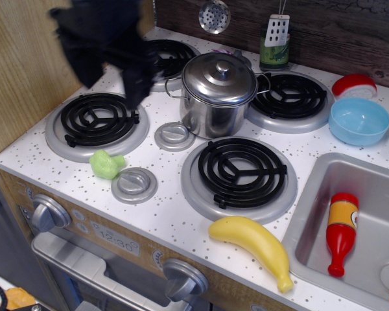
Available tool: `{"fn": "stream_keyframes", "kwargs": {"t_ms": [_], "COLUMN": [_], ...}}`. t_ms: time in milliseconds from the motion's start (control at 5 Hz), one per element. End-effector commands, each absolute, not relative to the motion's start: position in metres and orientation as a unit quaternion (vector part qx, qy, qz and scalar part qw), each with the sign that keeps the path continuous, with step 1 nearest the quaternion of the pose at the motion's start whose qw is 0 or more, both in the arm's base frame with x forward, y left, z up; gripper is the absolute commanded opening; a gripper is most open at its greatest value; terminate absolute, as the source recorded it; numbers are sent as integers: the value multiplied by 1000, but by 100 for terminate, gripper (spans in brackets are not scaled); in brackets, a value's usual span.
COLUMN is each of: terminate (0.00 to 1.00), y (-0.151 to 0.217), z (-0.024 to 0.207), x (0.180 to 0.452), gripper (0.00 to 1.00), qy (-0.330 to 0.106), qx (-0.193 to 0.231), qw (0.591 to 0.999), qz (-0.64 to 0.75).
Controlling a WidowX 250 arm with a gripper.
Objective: Take lid off pot or pan
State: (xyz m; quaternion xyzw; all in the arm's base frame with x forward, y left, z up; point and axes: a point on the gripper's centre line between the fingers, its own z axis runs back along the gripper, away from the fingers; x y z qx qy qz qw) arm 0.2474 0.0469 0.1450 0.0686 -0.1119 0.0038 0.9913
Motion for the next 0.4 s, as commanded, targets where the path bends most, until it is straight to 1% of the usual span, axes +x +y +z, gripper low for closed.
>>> {"fn": "stream_keyframes", "kwargs": {"t_ms": [0,200], "terminate": [0,0], "y": [10,-4], "z": [173,172], "x": [298,330], "gripper": [100,100], "qy": [-170,-183], "qx": [91,89], "qw": [981,979], "qz": [4,8]}}
